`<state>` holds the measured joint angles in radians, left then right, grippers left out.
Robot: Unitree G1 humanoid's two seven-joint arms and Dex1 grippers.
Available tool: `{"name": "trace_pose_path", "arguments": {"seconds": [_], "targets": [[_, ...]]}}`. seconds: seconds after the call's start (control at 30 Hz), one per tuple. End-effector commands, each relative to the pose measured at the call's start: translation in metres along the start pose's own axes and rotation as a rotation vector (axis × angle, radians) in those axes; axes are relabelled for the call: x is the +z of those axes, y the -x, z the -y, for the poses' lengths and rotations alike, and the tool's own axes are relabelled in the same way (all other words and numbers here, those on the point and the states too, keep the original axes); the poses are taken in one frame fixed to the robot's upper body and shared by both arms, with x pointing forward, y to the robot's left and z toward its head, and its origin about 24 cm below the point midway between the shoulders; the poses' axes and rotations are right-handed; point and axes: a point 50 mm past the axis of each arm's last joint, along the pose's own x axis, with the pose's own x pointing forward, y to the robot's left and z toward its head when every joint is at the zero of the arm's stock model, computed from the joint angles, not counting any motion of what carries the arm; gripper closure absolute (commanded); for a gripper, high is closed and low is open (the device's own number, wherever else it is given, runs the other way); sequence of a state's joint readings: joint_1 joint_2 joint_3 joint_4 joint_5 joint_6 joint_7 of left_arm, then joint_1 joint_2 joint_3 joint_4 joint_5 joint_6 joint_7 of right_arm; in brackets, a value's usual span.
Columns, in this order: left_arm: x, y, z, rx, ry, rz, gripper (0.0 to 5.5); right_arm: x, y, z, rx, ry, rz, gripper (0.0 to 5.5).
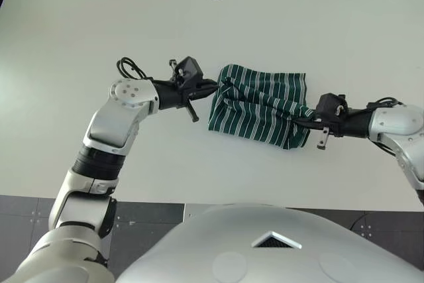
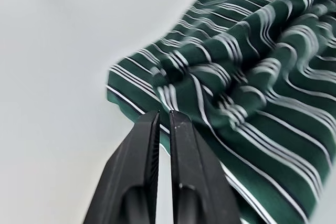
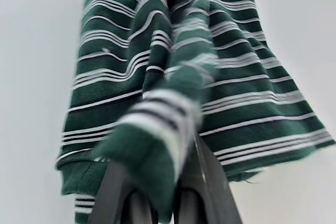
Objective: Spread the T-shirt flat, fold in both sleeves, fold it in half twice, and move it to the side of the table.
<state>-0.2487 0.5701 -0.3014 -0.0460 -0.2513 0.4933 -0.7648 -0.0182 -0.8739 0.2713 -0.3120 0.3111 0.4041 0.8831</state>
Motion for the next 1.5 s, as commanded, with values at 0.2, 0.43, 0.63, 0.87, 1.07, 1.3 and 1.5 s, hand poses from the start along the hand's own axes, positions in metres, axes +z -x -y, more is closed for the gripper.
{"name": "trace_pose_path", "arguments": {"seconds": [0.2, 0.43, 0.63, 0.87, 1.07, 1.3, 1.5], "targets": [[0.007, -0.018, -0.014, 0.075, 0.013, -0.006, 5.14, 0.032, -0.005, 0.025, -0.068, -0.031, 0.096, 5.4], [0.011, -0.021, -0.013, 0.092, 0.014, 0.046, 5.14, 0.032, -0.017, 0.04, -0.106, -0.072, 0.079, 5.4], [0.019, -0.019, -0.018, 0.142, 0.021, 0.104, 5.14, 0.017, -0.028, 0.069, -0.279, -0.162, 0.0, 4.62], [0.025, -0.016, -0.022, 0.192, 0.028, 0.175, 5.14, -0.001, -0.027, 0.084, -0.433, -0.196, -0.079, 3.89], [0.031, -0.012, -0.013, 0.148, 0.009, 0.244, 5.14, -0.001, -0.007, 0.087, -0.444, -0.207, -0.077, 3.89], [0.03, -0.013, 0.009, 0.031, -0.015, 0.239, 5.14, 0.006, 0.006, 0.08, -0.405, -0.16, -0.032, 4.71], [0.019, -0.018, 0.02, -0.032, -0.02, 0.163, 5.14, 0.011, 0.02, 0.096, -0.591, -0.105, -0.018, 5.35]]}}
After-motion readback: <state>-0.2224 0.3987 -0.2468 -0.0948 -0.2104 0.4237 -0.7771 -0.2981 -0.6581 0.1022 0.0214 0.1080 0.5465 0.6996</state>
